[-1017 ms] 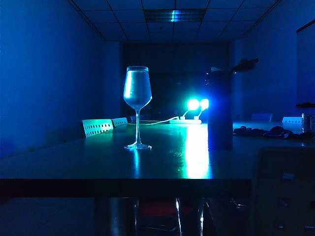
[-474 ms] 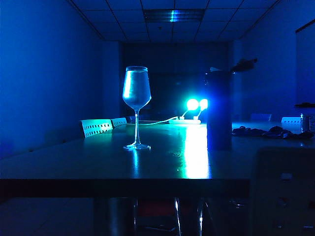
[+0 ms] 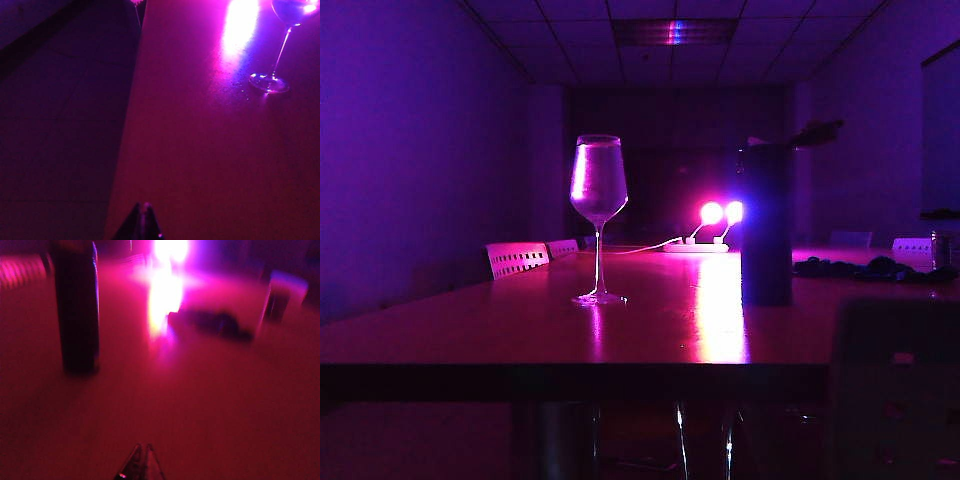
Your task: Pick up the black thermos cup, pour some water from it into the stemmed glass, and then put the thermos cup back on the table.
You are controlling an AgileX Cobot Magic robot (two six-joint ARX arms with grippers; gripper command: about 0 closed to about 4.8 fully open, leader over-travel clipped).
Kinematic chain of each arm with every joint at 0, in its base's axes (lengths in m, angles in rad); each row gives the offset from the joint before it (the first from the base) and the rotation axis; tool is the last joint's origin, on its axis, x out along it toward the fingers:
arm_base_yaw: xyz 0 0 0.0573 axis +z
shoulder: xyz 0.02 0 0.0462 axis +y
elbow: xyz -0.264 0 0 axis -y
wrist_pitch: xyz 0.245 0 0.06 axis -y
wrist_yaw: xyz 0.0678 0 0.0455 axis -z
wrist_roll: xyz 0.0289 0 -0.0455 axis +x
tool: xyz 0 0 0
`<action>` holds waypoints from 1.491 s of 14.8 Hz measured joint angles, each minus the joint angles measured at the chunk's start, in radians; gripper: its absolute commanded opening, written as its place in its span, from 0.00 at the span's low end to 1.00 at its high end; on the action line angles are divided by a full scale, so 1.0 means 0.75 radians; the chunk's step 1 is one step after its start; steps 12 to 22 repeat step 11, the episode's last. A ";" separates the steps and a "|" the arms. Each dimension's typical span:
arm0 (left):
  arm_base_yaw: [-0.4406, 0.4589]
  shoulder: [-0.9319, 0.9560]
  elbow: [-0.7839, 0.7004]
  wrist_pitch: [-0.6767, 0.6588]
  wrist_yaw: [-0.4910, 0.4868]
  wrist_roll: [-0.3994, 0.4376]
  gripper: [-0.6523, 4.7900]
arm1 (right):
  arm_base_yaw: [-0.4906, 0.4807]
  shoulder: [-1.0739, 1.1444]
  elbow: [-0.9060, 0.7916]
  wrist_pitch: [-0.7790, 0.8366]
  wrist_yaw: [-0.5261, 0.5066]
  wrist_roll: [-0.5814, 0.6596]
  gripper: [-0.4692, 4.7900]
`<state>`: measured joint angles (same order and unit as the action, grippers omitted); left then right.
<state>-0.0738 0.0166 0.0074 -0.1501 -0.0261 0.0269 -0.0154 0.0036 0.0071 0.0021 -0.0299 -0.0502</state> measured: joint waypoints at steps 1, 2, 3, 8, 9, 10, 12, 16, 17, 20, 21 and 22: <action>0.000 -0.001 0.000 -0.001 0.001 0.000 0.11 | 0.002 0.000 0.000 0.057 0.004 0.000 0.08; 0.000 -0.008 0.000 -0.003 0.000 0.000 0.11 | 0.002 0.000 0.000 0.110 0.001 0.005 0.08; 0.000 -0.018 0.000 -0.001 0.000 0.000 0.11 | 0.007 0.000 0.000 0.136 0.001 0.006 0.08; 0.000 -0.014 0.000 -0.004 0.001 -0.001 0.11 | 0.007 0.000 0.000 0.078 0.001 0.006 0.08; 0.000 -0.014 0.000 -0.004 0.001 -0.001 0.11 | 0.007 0.000 0.000 0.078 0.001 0.006 0.08; 0.000 -0.014 0.000 -0.004 0.001 0.000 0.11 | 0.007 0.000 0.000 0.079 0.001 0.006 0.08; 0.000 -0.014 0.000 -0.004 0.001 0.000 0.11 | 0.007 0.000 0.000 0.079 0.001 0.006 0.08; 0.000 -0.014 0.000 -0.004 0.001 0.000 0.11 | 0.007 0.000 0.000 0.079 0.001 0.006 0.08; 0.000 -0.014 0.000 -0.004 0.001 0.000 0.11 | 0.007 0.000 0.000 0.079 0.001 0.006 0.08; 0.000 -0.014 0.000 -0.004 0.001 0.000 0.11 | 0.007 0.000 0.000 0.079 0.001 0.006 0.08; 0.000 -0.014 0.000 -0.004 0.001 0.000 0.11 | 0.007 0.000 0.000 0.079 0.001 0.006 0.08; 0.000 -0.014 0.000 -0.004 0.001 0.000 0.11 | 0.007 0.000 0.000 0.079 0.001 0.006 0.08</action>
